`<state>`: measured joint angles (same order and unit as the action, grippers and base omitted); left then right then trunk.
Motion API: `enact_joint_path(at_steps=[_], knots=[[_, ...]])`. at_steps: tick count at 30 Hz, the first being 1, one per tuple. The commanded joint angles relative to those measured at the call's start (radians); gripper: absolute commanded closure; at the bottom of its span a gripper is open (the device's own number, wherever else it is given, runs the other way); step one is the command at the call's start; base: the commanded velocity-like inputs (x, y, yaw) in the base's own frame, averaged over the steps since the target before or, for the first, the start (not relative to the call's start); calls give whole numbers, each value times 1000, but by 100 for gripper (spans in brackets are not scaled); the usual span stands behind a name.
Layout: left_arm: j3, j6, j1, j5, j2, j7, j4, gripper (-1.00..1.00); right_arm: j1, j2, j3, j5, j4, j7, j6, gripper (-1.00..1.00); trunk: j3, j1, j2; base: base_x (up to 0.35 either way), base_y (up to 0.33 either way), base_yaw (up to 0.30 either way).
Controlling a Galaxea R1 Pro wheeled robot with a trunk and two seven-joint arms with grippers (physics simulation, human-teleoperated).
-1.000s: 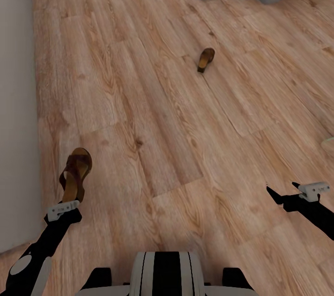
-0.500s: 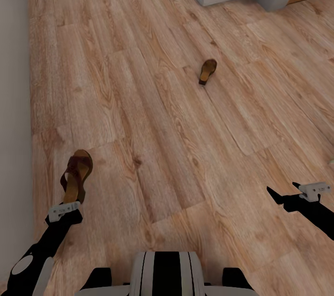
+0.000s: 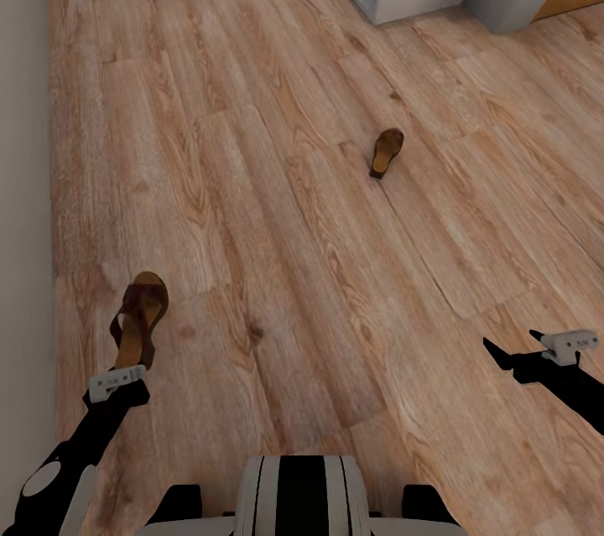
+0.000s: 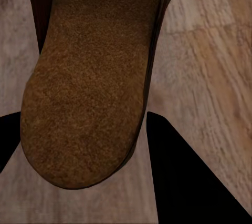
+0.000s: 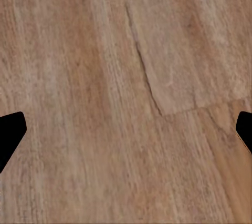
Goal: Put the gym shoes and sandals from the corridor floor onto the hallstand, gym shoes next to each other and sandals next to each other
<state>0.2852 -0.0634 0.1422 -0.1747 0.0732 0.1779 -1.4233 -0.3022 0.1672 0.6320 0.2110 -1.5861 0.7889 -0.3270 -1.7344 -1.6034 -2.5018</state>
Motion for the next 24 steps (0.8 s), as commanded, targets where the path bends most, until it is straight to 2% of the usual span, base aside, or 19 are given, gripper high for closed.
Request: enact_joint_path(at_steps=[1, 24], knots=[[0, 1, 1, 3, 0, 2, 2, 100, 0, 0, 0, 0, 0, 0, 0, -100, 0, 0, 0, 325, 125, 0], [-1, 1, 2, 4, -1, 4, 7, 100, 0, 0, 0, -1, 0, 0, 0, -100, 0, 0, 0, 302, 186, -10]])
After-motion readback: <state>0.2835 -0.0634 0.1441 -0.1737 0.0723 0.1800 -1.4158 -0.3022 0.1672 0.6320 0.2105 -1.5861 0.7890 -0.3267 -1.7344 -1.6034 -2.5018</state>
